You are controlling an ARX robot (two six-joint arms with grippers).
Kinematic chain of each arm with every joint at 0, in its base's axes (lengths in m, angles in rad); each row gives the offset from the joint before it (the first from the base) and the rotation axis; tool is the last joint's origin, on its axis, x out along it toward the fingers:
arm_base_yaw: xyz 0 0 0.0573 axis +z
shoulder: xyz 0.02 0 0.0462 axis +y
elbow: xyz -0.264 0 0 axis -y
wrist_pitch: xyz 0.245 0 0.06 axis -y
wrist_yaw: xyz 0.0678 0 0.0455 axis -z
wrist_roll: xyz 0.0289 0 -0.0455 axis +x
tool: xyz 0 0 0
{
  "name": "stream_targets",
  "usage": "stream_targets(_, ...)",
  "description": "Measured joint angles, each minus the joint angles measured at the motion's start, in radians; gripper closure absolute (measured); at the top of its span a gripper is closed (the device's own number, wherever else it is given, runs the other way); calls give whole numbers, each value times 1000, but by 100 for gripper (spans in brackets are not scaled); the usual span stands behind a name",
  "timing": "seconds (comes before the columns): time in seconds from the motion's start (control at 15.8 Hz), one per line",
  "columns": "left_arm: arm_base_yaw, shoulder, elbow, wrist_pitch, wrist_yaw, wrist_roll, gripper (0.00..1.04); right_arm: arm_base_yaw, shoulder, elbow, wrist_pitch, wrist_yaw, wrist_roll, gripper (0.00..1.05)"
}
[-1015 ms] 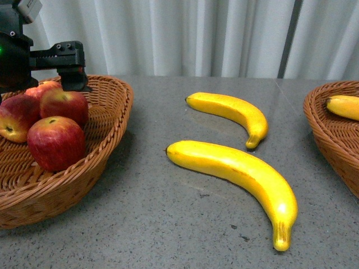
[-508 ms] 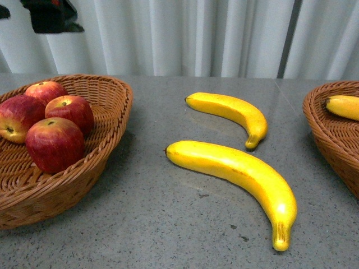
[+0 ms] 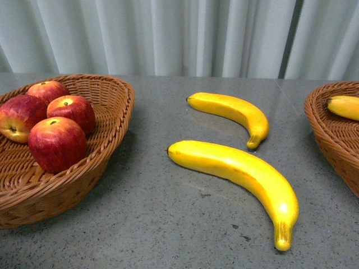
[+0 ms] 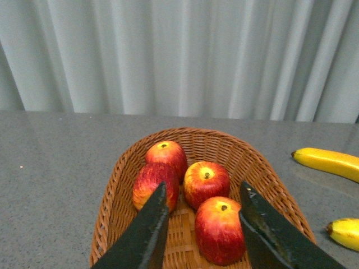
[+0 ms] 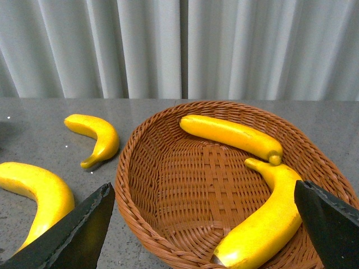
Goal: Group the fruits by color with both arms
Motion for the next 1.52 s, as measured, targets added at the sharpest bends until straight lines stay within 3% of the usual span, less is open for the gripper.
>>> stream_targets(0.19, 31, -59, -68, 8, 40, 0, 96, 0, 0, 0, 0, 0, 0, 7)
stream_targets(0.25, 80, -82, -90, 3, 101, -1, 104, 0, 0, 0, 0, 0, 0, 7)
stream_targets(0.32, 129, -108, -113, 1, 111, -3, 103, 0, 0, 0, 0, 0, 0, 7)
stream_targets(1.27, 120, -367, -249, -92, 128, -3, 103, 0, 0, 0, 0, 0, 0, 7)
stream_targets(1.52, 120, -465, -258, -201, 128, -3, 103, 0, 0, 0, 0, 0, 0, 7)
